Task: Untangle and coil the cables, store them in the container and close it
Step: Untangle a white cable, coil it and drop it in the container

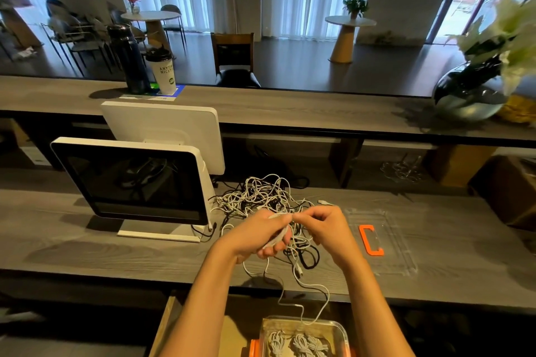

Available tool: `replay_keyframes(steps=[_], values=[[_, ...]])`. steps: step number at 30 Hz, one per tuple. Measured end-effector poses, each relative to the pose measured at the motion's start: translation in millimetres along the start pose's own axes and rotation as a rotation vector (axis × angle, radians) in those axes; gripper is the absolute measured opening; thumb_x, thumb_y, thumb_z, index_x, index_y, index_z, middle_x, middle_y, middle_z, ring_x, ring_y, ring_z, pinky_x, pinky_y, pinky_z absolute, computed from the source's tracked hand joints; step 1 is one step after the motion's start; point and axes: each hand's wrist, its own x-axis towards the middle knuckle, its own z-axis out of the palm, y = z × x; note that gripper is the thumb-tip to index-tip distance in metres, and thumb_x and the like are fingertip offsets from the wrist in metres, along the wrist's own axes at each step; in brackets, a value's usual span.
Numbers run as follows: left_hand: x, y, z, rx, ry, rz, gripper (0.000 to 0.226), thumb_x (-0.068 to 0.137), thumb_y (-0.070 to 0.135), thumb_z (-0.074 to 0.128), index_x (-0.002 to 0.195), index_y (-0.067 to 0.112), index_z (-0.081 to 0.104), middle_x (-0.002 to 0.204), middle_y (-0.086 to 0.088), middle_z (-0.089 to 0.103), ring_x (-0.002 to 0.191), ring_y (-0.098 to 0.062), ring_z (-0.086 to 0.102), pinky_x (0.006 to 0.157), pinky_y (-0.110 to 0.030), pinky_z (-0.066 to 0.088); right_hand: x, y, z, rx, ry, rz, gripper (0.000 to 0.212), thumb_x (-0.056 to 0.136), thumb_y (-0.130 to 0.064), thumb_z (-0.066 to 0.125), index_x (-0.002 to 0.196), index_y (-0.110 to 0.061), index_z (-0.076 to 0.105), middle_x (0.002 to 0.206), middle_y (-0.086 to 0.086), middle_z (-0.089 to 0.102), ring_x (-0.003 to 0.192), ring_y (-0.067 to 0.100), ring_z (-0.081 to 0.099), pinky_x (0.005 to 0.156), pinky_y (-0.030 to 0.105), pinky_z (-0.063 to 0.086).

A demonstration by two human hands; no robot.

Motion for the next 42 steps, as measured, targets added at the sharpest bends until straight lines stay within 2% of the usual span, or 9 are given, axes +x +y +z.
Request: replay_keyframes(steps=[5,8,14,21,26,34,38,40,42], values=[[7,3,2,-0.11,0.369,0.02,0.056,0.108,0.039,0.034,0.091,-0.003,0.067,0.07,-0.017,0.071,0.051,-0.024,0.063,0.043,-0.026,0.047,1,3,-2,-0.034,0.028,0.056,0.022,0.085,-0.027,0.076,0.074,-0.007,0.078,0.053,0.004,0.045,0.047,0.01,0.034,0.045,0.021,0.029],[12,4,5,-0.313,0.571,0.059,0.049,0.108,0.033,0.036,0.096,-0.003,0.067,0.085,-0.022,0.074,0.07,-0.032,0.074,0.061,-0.035,0.061,1,4,1,-0.06,0.035,0.051,0.025,0.086,-0.027,0.075,0.077,-0.005,0.078,0.052,0.002,0.04,0.049,0.011,0.03,0.048,0.025,0.026],[19,10,28,-0.859,0.732,0.302,0.04,0.109,0.027,0.034,0.099,0.0,0.062,0.09,-0.019,0.075,0.094,-0.031,0.074,0.087,-0.042,0.058,-3,-10,24,0.006,-0.061,0.036,0.017,0.092,-0.013,0.067,0.082,-0.005,0.078,0.061,0.004,0.064,0.054,0.011,0.052,0.053,0.022,0.043],[22,13,51,-0.639,1.088,0.525,0.041,0.109,0.021,0.031,0.09,0.013,0.066,0.097,-0.002,0.076,0.092,-0.013,0.071,0.08,-0.032,0.054,-7,-30,63,0.134,0.035,0.157,0.036,0.105,-0.029,0.04,0.078,-0.013,0.059,0.058,-0.006,0.044,0.055,0.009,0.035,0.052,0.025,0.029],[22,8,67,-0.688,1.035,0.598,0.037,0.109,0.017,0.031,0.107,0.008,0.067,0.111,-0.001,0.074,0.107,-0.01,0.068,0.084,-0.02,0.052,-2,-31,73,-0.05,0.127,0.049,0.037,0.105,-0.02,0.04,0.072,-0.017,0.056,0.069,-0.004,0.059,0.058,-0.001,0.049,0.056,0.018,0.038],[23,3,76,-0.655,0.916,0.581,0.041,0.108,0.026,0.026,0.135,0.017,0.056,0.135,0.006,0.061,0.123,0.0,0.057,0.095,-0.013,0.046,-2,-24,71,-0.029,0.285,0.009,0.04,0.107,-0.028,0.038,0.077,-0.011,0.058,0.073,0.005,0.061,0.062,0.007,0.05,0.063,0.032,0.041],[22,1,78,-0.622,0.81,0.514,0.038,0.104,0.04,0.031,0.129,0.029,0.058,0.132,0.006,0.062,0.123,-0.006,0.058,0.108,-0.027,0.044,-9,-30,66,0.07,0.385,-0.122,0.041,0.106,-0.021,0.044,0.07,-0.012,0.06,0.061,-0.004,0.059,0.055,0.001,0.048,0.053,0.017,0.038],[20,0,76,-0.604,0.763,0.497,0.029,0.107,0.033,0.038,0.124,0.029,0.062,0.125,0.004,0.066,0.115,-0.01,0.063,0.101,-0.033,0.049,-12,-34,59,0.071,0.409,-0.185,0.039,0.105,-0.018,0.047,0.07,-0.012,0.064,0.06,-0.006,0.061,0.055,0.002,0.051,0.053,0.016,0.038],[16,-1,68,-0.493,0.751,0.557,0.026,0.105,0.027,0.042,0.124,0.023,0.06,0.111,0.011,0.07,0.101,-0.007,0.067,0.083,-0.026,0.054,-14,-36,48,0.034,0.42,-0.23,0.036,0.104,-0.018,0.049,0.074,-0.013,0.069,0.064,-0.005,0.065,0.057,0.004,0.056,0.054,0.016,0.041]])
